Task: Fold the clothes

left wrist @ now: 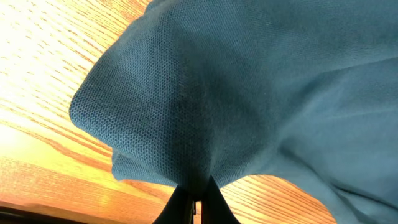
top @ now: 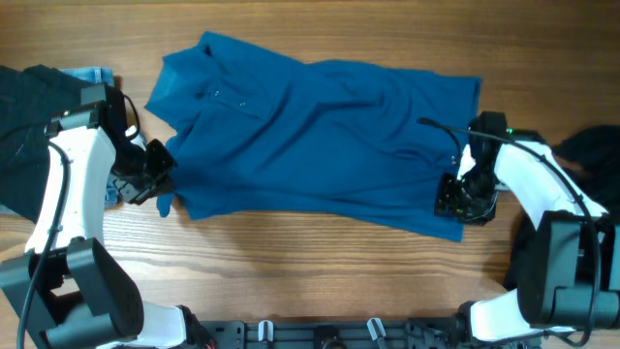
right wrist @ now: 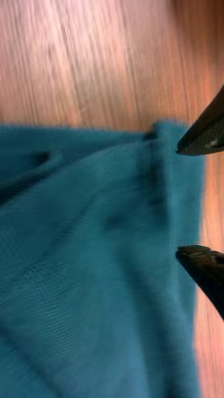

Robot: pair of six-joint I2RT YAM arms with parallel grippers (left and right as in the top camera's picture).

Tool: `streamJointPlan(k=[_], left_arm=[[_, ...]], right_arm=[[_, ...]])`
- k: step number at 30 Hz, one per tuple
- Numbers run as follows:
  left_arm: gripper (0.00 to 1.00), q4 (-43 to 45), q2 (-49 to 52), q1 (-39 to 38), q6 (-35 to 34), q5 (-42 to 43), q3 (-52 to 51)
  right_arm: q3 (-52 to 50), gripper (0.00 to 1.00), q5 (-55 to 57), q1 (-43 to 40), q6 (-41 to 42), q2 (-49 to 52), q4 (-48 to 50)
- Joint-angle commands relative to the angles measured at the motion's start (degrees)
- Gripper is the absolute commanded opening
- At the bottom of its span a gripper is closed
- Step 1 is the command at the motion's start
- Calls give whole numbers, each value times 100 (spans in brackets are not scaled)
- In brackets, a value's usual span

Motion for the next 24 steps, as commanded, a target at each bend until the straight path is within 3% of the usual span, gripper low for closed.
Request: streamJointPlan(k=[1, 10, 14, 24], left_arm=[[4, 13, -52, 26, 66, 72, 87], [4, 17, -52, 26, 66, 70, 87], [4, 13, -52, 24, 66, 70, 87], [4, 11, -52, 26, 66, 72, 87]], right_arm=[[-293, 51, -623, -7, 103, -20, 396], [-468, 51, -551, -7, 111, -20, 619], [-466, 51, 173, -7, 717, -20, 402], [-466, 53, 254, -7, 861, -20, 664]])
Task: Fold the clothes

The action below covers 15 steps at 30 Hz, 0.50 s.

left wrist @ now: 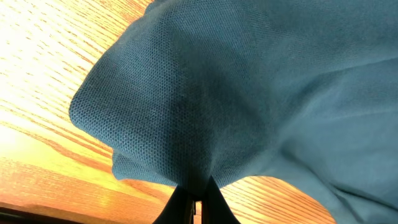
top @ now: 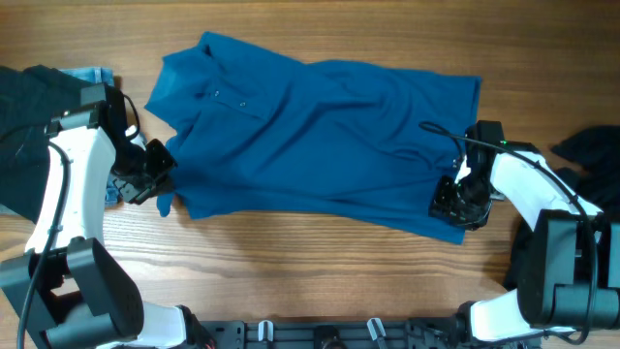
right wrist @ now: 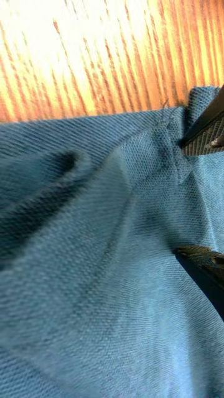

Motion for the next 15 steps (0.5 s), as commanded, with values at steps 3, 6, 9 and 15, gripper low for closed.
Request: streamJointPlan(k=[3, 6, 9, 15], left_arm=[[4, 0, -52, 24, 66, 70, 87], [4, 4, -52, 26, 66, 68, 87], [4, 9, -52, 26, 66, 68, 87], [4, 4, -52, 26, 66, 68, 87]], right_arm=[[-83, 53, 560, -9, 284, -20, -48], [-83, 53, 621, -9, 332, -20, -87], [-83, 53, 590, -9, 332, -20, -199], [-83, 26, 590, -9, 439, -20, -157]])
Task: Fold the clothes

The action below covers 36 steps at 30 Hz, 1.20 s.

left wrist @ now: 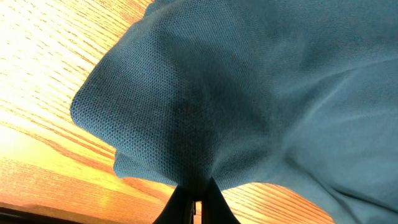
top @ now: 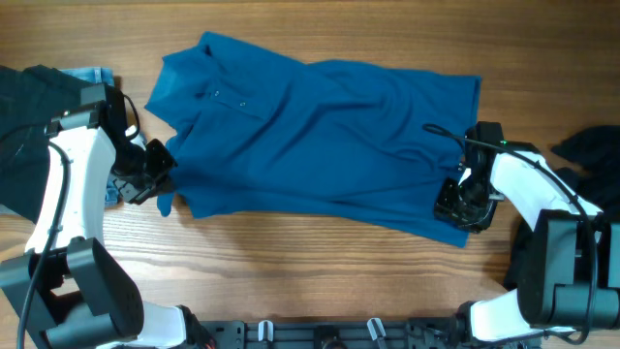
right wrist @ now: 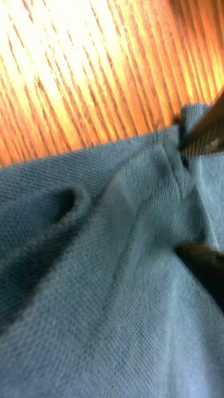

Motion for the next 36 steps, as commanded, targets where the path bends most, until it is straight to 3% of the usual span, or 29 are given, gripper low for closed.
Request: streamJointPlan(k=[1, 5, 14, 24, 36], left_arm=[[4, 4, -52, 26, 66, 68, 87], [4, 2, -52, 24, 66, 68, 87], [4, 2, -52, 26, 66, 68, 87], [4, 46, -87, 26, 61, 74, 210], [4, -861, -293, 26, 66, 105, 2400]], right_arm=[[-83, 18, 173, -9, 160, -20, 46], [-85, 4, 173, -9, 155, -20, 61], [4, 4, 87, -9, 129, -22, -223], [1305, 4, -94, -9, -197, -402, -1137], [3270, 4, -431, -9, -916, -1158, -1749]])
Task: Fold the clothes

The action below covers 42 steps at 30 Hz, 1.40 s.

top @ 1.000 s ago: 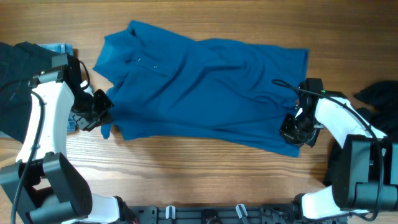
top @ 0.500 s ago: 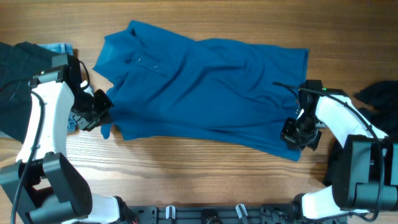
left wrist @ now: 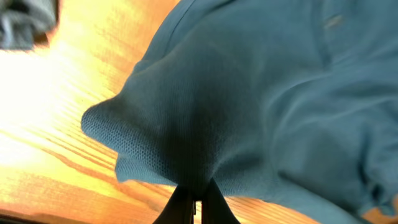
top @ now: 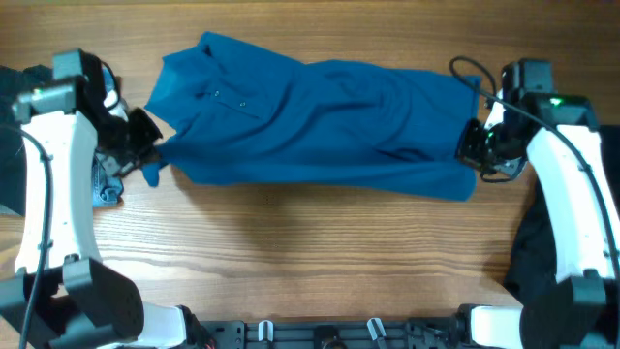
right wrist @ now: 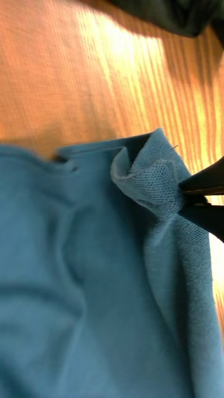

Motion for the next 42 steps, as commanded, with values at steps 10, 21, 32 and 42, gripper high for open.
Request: streamJointPlan(k=[10, 21, 32, 42], left_arm=[[4, -55, -935, 26, 52, 74, 2133], [4, 1158, -2573, 26, 52, 70, 2304], [4, 1305, -2024, 26, 50, 72, 2302], [4, 3449, 249, 24, -476, 372, 2304]], right_arm=[[2592, 4, 131, -9, -540, -669, -503], [4367, 4, 1027, -9, -520, -1198, -535], [4413, 4, 1058, -9, -929, -610, -46], [4413, 4, 758, -9, -361, 1340, 2096]])
